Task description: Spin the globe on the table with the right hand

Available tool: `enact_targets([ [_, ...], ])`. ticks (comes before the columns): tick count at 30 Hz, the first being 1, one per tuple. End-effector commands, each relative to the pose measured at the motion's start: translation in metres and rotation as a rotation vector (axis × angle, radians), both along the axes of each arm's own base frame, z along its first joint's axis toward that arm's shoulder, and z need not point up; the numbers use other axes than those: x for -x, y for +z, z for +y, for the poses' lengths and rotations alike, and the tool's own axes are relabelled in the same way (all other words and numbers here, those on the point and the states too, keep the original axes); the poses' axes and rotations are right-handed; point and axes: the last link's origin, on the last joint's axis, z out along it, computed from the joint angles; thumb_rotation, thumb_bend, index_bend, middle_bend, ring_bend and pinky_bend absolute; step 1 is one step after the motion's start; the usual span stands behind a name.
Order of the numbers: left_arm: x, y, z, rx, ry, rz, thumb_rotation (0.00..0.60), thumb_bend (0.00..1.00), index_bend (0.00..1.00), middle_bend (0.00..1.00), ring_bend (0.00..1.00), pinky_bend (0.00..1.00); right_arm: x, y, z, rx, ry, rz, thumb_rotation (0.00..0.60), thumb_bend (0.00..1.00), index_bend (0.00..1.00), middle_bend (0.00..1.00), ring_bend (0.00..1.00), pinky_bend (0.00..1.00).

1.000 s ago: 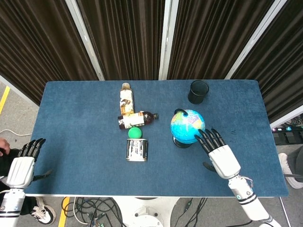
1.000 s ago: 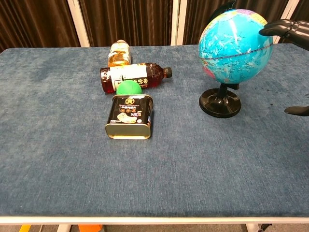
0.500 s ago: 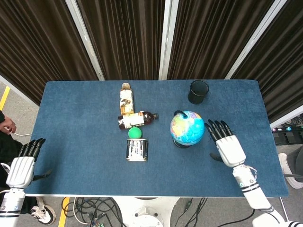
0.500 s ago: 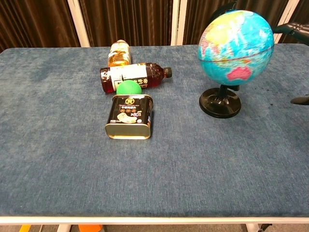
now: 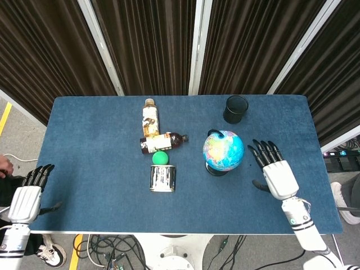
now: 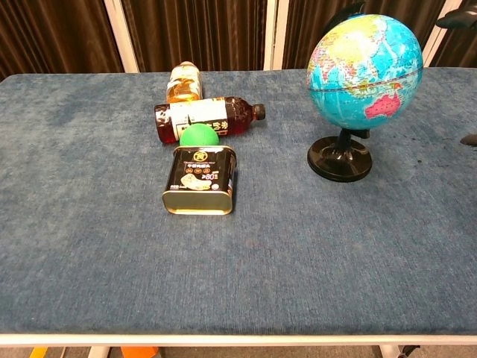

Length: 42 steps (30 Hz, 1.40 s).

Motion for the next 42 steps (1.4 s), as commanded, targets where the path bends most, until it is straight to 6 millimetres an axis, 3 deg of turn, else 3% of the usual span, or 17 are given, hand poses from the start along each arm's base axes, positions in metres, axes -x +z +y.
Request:
enact_targets([
  [1, 0.0, 0.0, 0.0, 0.0, -0.001, 0.0, 0.6, 0.08, 0.07, 0.08, 0.04, 0.11, -0.003, -0.004, 0.02, -0.015, 0.048, 0.006, 0.6, 0.0, 0.0, 0.0, 0.0, 0.0],
  [6, 0.0, 0.0, 0.0, -0.001, 0.0, 0.001, 0.6, 0.08, 0.07, 0.08, 0.04, 0.11, -0.009, -0.013, 0.034, -0.039, 0.099, 0.025, 0.6, 0.0, 0.0, 0.0, 0.0, 0.0],
  [12, 0.001, 0.0, 0.0, 0.0, 0.005, -0.001, 0.6, 0.08, 0.07, 0.08, 0.04, 0.11, -0.01, -0.019, 0.032, -0.053, 0.104, 0.046, 0.6, 0.0, 0.0, 0.0, 0.0, 0.0],
  [28, 0.002, 0.0, -0.001, -0.002, 0.007, -0.001, 0.6, 0.08, 0.07, 0.08, 0.04, 0.11, 0.002, -0.017, 0.007, -0.053, 0.0, 0.065, 0.6, 0.0, 0.0, 0.0, 0.0, 0.0],
  [42, 0.004, 0.001, -0.002, -0.004, 0.016, -0.002, 0.6, 0.08, 0.07, 0.08, 0.04, 0.11, 0.012, -0.011, -0.029, -0.043, -0.104, 0.069, 0.6, 0.0, 0.0, 0.0, 0.0, 0.0],
])
